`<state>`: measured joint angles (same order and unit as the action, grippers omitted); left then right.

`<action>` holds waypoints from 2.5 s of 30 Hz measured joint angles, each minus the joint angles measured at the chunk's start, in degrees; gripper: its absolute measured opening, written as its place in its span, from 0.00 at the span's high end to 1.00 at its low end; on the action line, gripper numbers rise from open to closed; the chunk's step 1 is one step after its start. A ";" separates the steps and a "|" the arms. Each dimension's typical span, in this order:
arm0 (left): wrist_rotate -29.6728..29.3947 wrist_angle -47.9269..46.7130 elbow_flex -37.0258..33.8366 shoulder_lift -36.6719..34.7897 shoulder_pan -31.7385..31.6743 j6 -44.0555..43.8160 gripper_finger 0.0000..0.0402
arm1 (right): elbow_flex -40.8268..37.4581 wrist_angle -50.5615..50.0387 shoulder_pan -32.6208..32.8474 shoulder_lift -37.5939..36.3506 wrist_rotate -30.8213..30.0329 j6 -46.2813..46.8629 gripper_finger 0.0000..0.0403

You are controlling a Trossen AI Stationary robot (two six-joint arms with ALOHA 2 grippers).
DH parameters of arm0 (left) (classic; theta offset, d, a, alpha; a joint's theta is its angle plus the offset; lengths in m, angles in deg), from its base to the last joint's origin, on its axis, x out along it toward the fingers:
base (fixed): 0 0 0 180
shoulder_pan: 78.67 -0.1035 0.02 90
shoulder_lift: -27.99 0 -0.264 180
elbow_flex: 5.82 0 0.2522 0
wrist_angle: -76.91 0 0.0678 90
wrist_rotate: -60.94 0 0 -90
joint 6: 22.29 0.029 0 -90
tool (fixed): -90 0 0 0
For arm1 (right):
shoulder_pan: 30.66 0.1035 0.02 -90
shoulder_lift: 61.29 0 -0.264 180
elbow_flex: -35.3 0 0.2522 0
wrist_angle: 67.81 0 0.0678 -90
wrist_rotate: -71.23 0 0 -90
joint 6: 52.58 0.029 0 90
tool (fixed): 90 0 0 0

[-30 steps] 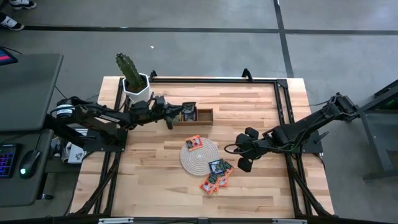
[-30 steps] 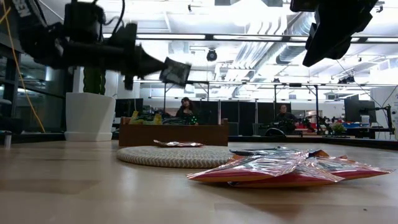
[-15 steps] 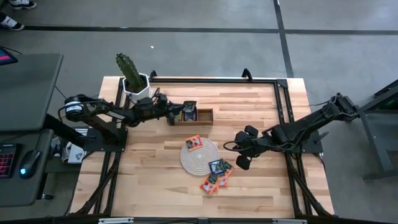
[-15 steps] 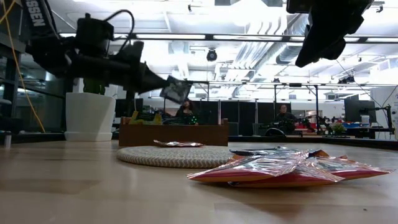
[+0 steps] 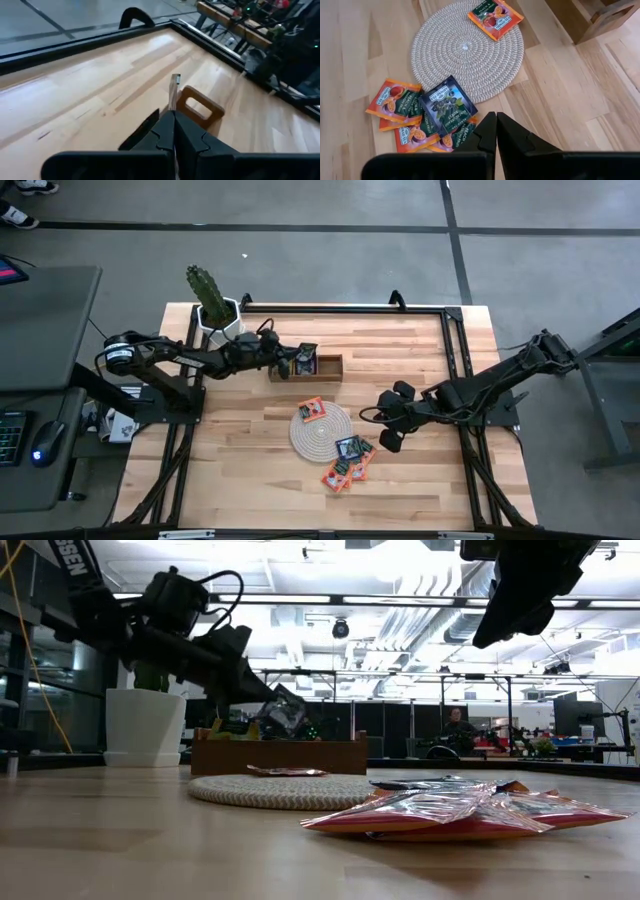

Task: Pick & Place Tea
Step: Put the purple tea bag into the middle section of the wooden organizer

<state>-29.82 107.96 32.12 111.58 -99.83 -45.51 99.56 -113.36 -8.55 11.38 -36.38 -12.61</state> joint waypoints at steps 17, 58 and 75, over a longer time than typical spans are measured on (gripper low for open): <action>4.73 -2.59 5.12 8.31 0.25 -0.75 1.00 | 0.00 0.24 0.00 0.02 0.12 0.09 0.97; 7.18 -2.53 4.96 5.92 0.14 3.45 0.58 | 0.00 0.33 0.01 0.02 0.20 0.04 0.97; 1.22 -3.21 6.48 5.92 0.14 6.78 0.58 | 0.00 0.35 0.00 0.02 0.20 -0.02 0.97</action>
<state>-28.59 104.75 38.59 117.51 -99.69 -38.74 99.56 -113.01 -8.55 11.40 -36.18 -12.63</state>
